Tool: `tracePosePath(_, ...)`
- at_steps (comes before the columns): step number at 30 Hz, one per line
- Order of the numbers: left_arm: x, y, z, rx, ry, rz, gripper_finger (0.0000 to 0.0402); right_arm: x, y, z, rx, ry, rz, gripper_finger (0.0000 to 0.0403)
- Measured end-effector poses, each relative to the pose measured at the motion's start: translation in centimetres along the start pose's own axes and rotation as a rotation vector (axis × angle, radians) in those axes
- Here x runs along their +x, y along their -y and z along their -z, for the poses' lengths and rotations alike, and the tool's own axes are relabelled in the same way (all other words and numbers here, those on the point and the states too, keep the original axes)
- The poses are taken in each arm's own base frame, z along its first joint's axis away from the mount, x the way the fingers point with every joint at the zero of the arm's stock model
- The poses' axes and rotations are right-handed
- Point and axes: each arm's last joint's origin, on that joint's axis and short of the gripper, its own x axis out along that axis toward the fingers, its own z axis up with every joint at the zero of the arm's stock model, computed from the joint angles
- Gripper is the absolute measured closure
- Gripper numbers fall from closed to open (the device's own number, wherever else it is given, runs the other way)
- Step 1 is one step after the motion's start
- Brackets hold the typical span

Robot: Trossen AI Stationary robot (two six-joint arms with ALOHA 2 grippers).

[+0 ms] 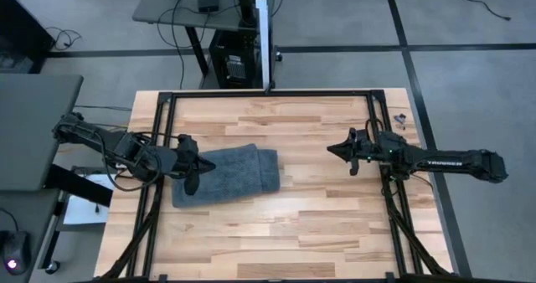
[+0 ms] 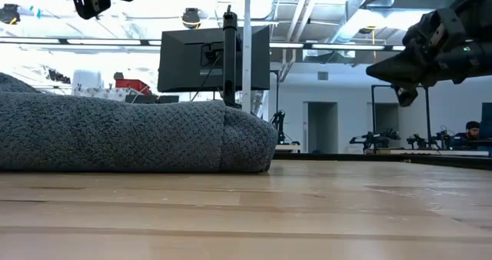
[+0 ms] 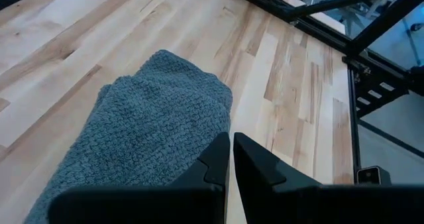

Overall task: Roll towel
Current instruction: Return to Home Position

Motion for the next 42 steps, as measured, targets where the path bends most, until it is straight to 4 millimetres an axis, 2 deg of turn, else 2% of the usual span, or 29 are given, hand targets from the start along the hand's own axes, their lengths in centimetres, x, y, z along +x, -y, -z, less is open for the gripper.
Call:
tracePosePath(6, 0.0, 0.0, 0.0, 0.000, 0.000, -0.002, 0.0395, -1.3, 0.3, 0.6, 0.019, -0.040, 0.054, 0.0403)
tracePosePath(11, 0.0, 0.0, 0.0, 0.007, 0.001, -0.005, 0.0395, -2.0, 0.2, 0.0, -0.021, 0.049, 0.080, 0.0403)
tracePosePath(20, 0.0, 0.1, -0.3, 0.071, 0.040, -0.008, 0.0395, -2.1, -0.2, 0.1, 0.011, 0.049, 0.040, 0.0403)
tracePosePath(26, -0.1, 0.0, -0.5, 0.195, 0.138, 0.031, 0.0395, -2.1, -0.4, 0.1, 0.011, 0.048, 0.024, 0.0403)
tracePosePath(31, 0.8, -2.1, 2.0, 0.221, 0.242, 0.081, 0.0395, -2.1, -0.3, 0.1, 0.011, 0.049, 0.026, 0.0403)
tracePosePath(37, 1.9, -4.2, 6.1, 0.265, 0.272, 0.439, 0.0395, -2.1, -0.3, 0.1, 0.011, 0.048, 0.024, 0.0403)
tracePosePath(39, 2.2, -4.9, 7.2, 0.273, 0.268, 0.500, 0.0395, -2.1, -0.3, 0.1, 0.011, 0.048, 0.023, 0.0403)
tracePosePath(42, 2.6, -5.8, 8.8, 0.295, 0.247, 0.503, 0.0395, -2.1, -0.3, 0.1, 0.011, 0.048, 0.023, 0.0403)
